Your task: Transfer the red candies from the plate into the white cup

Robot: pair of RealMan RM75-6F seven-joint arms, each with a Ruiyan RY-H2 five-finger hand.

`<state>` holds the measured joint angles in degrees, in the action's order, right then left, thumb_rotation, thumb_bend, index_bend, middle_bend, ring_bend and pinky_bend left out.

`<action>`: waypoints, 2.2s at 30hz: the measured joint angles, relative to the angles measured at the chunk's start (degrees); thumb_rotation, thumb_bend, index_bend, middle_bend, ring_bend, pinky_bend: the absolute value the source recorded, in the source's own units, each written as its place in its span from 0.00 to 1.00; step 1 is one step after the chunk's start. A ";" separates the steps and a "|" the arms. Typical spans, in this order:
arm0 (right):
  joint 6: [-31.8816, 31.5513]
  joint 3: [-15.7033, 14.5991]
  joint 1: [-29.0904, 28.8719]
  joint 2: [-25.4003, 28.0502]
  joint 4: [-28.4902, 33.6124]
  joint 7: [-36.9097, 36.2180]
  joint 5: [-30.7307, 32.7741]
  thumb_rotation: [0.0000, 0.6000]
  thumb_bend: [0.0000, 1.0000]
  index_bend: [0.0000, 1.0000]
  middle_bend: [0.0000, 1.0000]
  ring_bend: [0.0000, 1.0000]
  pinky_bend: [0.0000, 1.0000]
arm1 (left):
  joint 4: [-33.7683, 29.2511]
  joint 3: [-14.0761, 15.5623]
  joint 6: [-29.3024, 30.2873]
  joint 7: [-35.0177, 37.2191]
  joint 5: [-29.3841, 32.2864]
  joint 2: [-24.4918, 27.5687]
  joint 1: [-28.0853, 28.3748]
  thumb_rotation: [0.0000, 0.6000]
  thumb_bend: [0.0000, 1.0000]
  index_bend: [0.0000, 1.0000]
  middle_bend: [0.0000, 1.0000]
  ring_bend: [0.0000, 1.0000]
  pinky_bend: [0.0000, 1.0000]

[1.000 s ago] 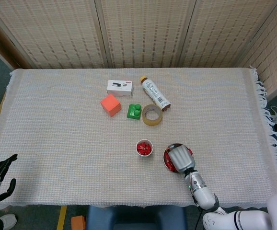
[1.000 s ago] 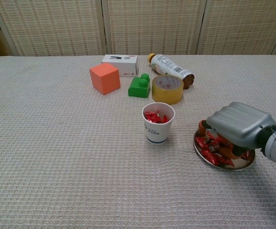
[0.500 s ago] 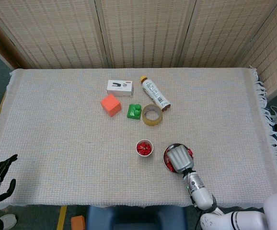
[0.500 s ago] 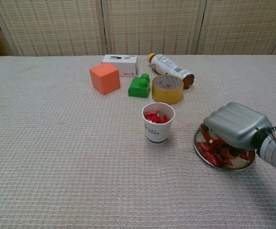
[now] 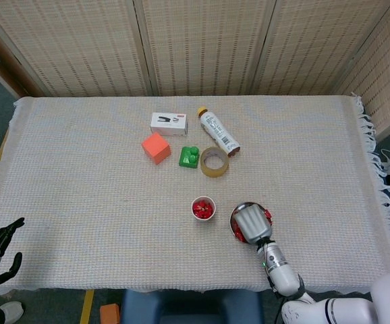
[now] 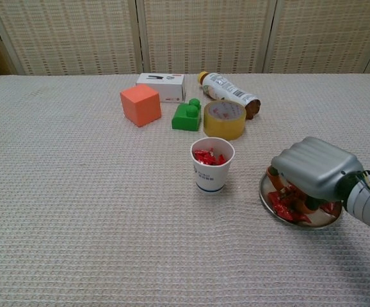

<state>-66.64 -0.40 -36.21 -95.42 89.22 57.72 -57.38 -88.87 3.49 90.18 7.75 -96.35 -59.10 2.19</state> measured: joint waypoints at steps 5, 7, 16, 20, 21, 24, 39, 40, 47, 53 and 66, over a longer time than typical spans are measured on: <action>-1.11 1.19 0.31 2.45 3.39 -2.05 -1.26 1.00 0.27 0.60 0.79 0.76 1.00 | -0.06 0.00 -0.07 -0.33 -0.04 -0.13 0.03 1.00 0.54 0.01 0.15 0.21 0.28; -1.37 1.83 0.31 3.46 5.10 -2.59 -1.40 1.00 0.27 0.59 0.79 0.76 1.00 | -0.12 0.01 -0.16 -0.53 -0.02 -0.21 0.05 1.00 0.54 0.01 0.15 0.21 0.28; -2.26 7.99 -2.25 6.35 15.37 -2.37 0.24 1.00 0.27 0.59 0.79 0.76 1.00 | -0.31 -0.03 -0.46 -0.84 0.21 -0.28 0.12 1.00 0.54 0.01 0.15 0.21 0.28; -2.32 10.70 -5.13 4.88 16.70 0.28 3.95 1.00 0.27 0.59 0.79 0.76 1.00 | -0.21 -0.06 -0.29 -0.32 0.24 -0.14 0.08 1.00 0.54 0.01 0.15 0.21 0.28; -2.33 11.23 -5.71 4.22 16.68 0.89 4.95 1.00 0.27 0.59 0.79 0.76 1.00 | -0.16 -0.07 -0.22 -0.13 0.25 -0.10 0.06 1.00 0.54 0.01 0.15 0.21 0.28; -2.47 12.84 -8.00 1.25 15.66 2.85 8.16 1.00 0.27 0.58 0.79 0.76 1.00 | -0.01 -0.14 -0.11 0.38 0.43 0.04 0.01 1.00 0.54 0.01 0.15 0.21 0.28; -4.61 12.86 -13.79 -6.23 8.50 6.72 13.75 1.00 0.27 0.38 0.79 0.75 1.00 | 0.34 -0.17 0.38 1.98 0.34 0.49 -0.12 1.00 0.54 0.01 0.15 0.21 0.28; -4.72 12.71 -13.84 -6.15 8.55 6.86 13.89 1.00 0.27 0.34 0.79 0.75 1.00 | 0.35 -0.17 0.33 1.95 0.31 0.46 -0.10 1.00 0.54 0.01 0.15 0.21 0.28; -5.38 12.07 -14.41 -5.63 9.39 7.67 15.42 1.00 0.27 0.16 0.79 0.74 1.00 | 0.31 -0.15 0.39 1.75 0.24 0.40 -0.12 1.00 0.54 0.01 0.15 0.21 0.28; -6.14 12.16 -14.60 -4.73 10.37 7.04 15.59 1.00 0.27 0.09 0.79 0.73 1.00 | 0.40 -0.22 0.42 1.99 0.30 0.45 -0.11 1.00 0.54 0.01 0.15 0.21 0.28; -6.14 10.17 -13.00 -0.15 14.79 1.95 11.94 1.00 0.27 0.10 0.79 0.73 1.00 | 0.40 -0.30 0.65 1.74 0.26 0.32 -0.19 1.00 0.54 0.01 0.15 0.21 0.28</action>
<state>-72.77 9.77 -49.21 -95.57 104.01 59.67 -45.45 -88.47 3.19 90.83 9.49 -96.09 -58.78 2.00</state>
